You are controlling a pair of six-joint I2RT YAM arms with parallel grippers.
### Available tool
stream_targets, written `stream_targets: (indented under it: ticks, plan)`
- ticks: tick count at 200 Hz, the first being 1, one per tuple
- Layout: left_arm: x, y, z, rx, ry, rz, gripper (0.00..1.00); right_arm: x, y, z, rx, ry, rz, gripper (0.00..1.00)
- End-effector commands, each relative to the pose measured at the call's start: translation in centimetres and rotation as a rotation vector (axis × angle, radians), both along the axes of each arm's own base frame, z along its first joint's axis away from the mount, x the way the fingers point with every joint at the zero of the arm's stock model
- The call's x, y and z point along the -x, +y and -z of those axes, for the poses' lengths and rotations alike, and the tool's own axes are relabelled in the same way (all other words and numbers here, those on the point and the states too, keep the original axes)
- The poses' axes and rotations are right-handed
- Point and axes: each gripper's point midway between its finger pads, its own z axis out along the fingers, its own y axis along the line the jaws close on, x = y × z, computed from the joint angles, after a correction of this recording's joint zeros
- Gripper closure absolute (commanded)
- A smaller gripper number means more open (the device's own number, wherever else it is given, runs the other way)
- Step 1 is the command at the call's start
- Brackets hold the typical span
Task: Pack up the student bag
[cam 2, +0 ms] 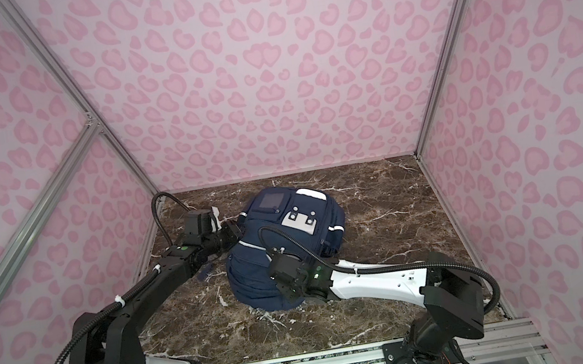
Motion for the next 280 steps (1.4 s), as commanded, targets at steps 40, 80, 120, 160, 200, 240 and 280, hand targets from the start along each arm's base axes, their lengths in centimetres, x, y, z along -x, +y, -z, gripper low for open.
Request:
stream_targets:
  ticks: [40, 80, 120, 160, 200, 240, 280]
  plan:
    - [6.5, 3.1, -0.9, -0.044, -0.041, -0.076, 0.38, -2.1, 4.9, -1.1, -0.112, -0.049, 0.033, 1.00]
    - [9.5, -2.7, -0.7, 0.243, -0.025, 0.069, 0.42, -1.5, 5.6, -0.3, -0.125, -0.020, 0.007, 1.00]
    - [9.2, -6.3, 1.1, 0.193, 0.009, 0.131, 0.71, -1.1, 5.2, -0.3, -0.127, -0.018, -0.001, 1.00]
    - [9.0, -4.9, 2.2, 0.103, 0.044, 0.102, 0.97, -1.0, 2.2, 0.2, -0.070, -0.029, 0.047, 1.00]
    - [9.0, -2.9, 2.7, 0.080, 0.048, 0.063, 0.97, -0.8, -4.5, 2.5, 0.067, -0.025, 0.152, 1.00]
    - [9.5, -2.9, 3.4, 0.087, 0.065, 0.072, 0.97, -1.8, -11.4, 3.7, 0.125, -0.017, 0.263, 1.00]
    - [11.7, -3.6, 4.8, 0.062, 0.102, 0.102, 0.97, -6.2, -16.4, 2.7, 0.176, -0.054, 0.376, 1.00]
